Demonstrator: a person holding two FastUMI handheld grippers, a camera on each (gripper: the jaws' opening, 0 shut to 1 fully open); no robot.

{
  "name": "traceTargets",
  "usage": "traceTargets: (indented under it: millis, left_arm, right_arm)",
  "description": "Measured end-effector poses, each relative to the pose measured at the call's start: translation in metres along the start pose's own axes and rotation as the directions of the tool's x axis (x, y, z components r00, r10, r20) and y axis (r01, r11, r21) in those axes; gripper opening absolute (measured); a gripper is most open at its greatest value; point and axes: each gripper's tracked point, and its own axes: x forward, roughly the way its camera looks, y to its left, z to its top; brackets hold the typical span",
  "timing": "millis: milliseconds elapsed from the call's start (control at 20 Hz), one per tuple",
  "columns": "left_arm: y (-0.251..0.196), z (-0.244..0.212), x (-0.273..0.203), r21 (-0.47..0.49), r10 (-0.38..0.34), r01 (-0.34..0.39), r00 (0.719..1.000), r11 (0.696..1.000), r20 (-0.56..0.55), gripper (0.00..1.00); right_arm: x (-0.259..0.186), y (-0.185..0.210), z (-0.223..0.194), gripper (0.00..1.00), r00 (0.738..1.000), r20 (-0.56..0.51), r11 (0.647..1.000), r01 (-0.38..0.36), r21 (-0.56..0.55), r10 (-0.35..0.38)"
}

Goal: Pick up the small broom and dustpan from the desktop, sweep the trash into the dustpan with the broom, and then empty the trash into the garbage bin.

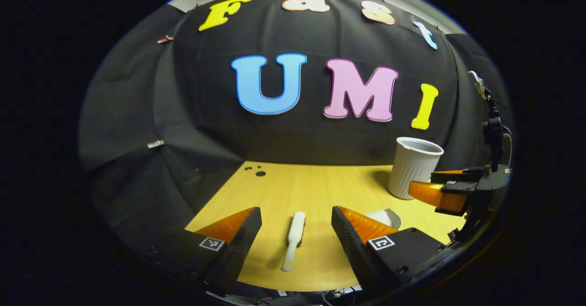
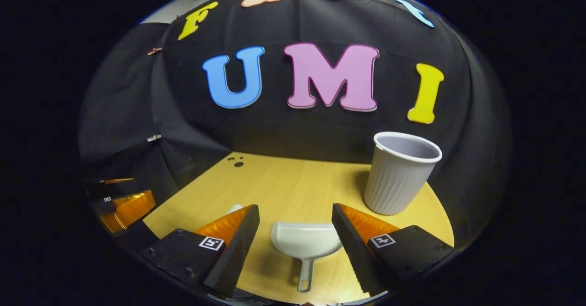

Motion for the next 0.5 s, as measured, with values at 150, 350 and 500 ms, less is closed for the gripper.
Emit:
traceTargets:
  millis: [150, 350, 500]
  left_arm:
    - [-0.003, 0.009, -0.034, 0.004, 0.019, -0.019, 0.998, 1.000, 0.064, 0.98]
    - [-0.010, 0.011, -0.053, 0.014, 0.017, -0.019, 0.997, 1.000, 0.080, 0.98]
    - [-0.012, 0.004, -0.061, 0.000, 0.015, -0.015, 0.997, 1.000, 0.074, 0.98]
  right_arm:
    - [-0.024, 0.013, 0.012, 0.99, 0.998, 0.058, 0.999, -0.034, -0.025, 0.036]
    - [-0.042, 0.025, -0.002, 0.99, 0.997, 0.043, 0.997, -0.054, -0.054, 0.057]
    - [-0.041, 0.020, -0.008, 1.00, 0.999, 0.021, 0.998, -0.037, -0.049, 0.038]
